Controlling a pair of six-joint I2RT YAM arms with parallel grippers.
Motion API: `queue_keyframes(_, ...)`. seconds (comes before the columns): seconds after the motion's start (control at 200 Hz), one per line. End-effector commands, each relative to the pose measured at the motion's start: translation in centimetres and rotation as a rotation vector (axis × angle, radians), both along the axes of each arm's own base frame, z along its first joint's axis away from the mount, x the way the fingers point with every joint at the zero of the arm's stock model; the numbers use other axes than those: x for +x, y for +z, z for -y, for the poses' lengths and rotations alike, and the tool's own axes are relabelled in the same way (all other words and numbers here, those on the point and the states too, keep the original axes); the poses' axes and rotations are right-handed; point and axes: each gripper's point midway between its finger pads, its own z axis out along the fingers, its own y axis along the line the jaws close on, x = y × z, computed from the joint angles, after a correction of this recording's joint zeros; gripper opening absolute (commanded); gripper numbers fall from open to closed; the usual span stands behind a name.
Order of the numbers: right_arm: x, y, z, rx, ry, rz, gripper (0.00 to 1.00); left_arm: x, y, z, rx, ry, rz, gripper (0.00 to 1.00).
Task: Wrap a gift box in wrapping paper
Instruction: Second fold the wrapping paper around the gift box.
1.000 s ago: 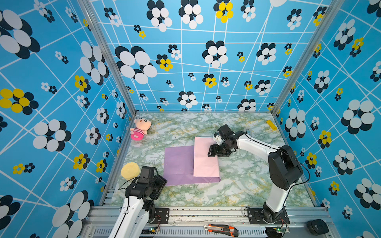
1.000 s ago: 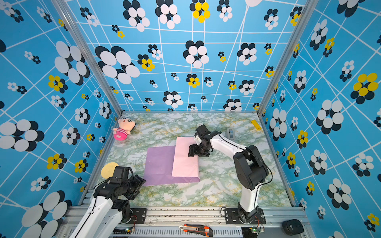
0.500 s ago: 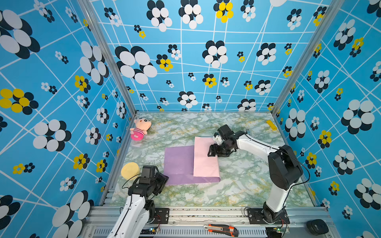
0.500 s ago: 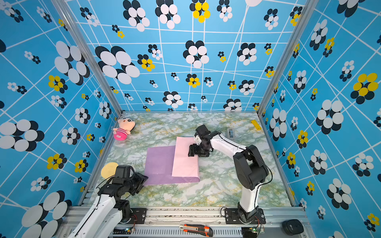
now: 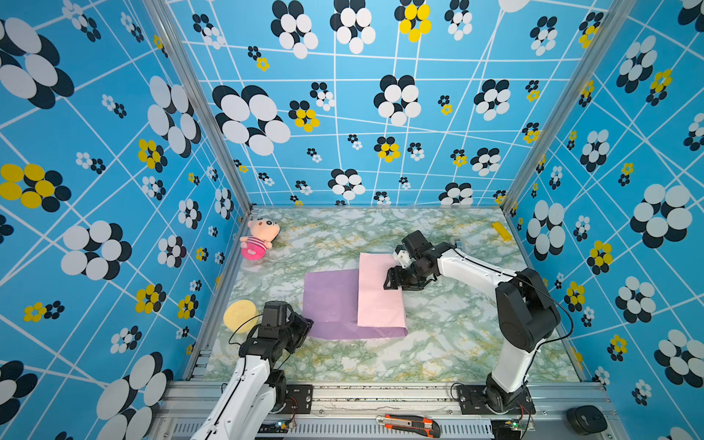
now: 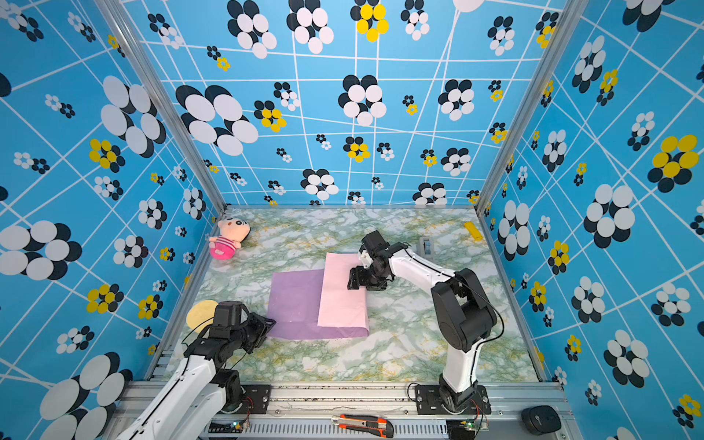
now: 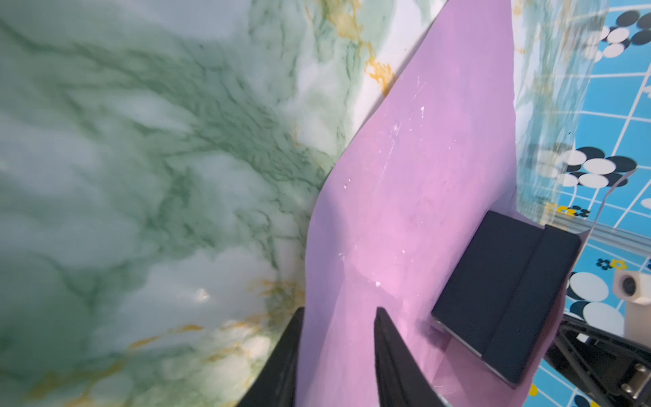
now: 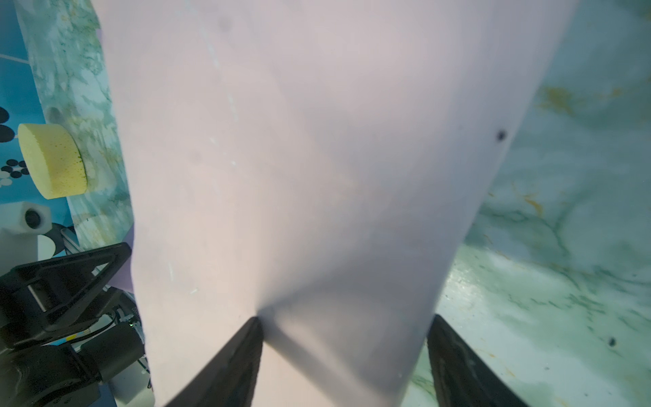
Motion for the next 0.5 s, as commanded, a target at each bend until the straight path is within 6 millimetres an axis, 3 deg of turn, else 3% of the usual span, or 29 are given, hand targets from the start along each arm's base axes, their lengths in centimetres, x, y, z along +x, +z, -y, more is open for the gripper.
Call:
queue_keyframes(0.0, -1.6, -2.8, 1.5, -0.094, 0.010, -0.058, 0.75, 0.2, 0.4, -0.1, 0.022, -0.023, 0.005, 0.25)
queue_keyframes(0.26, -1.9, -3.5, 2.1, -0.132, 0.023, -0.075, 0.75, 0.5, 2.5, -0.4, 0.104, -0.104, 0.034, 0.03)
queue_keyframes(0.5, -2.0, -3.8, 2.5, -0.165, 0.039, -0.080, 0.75, 2.1, 5.4, 1.2, 0.225, -0.275, 0.125, 0.00)
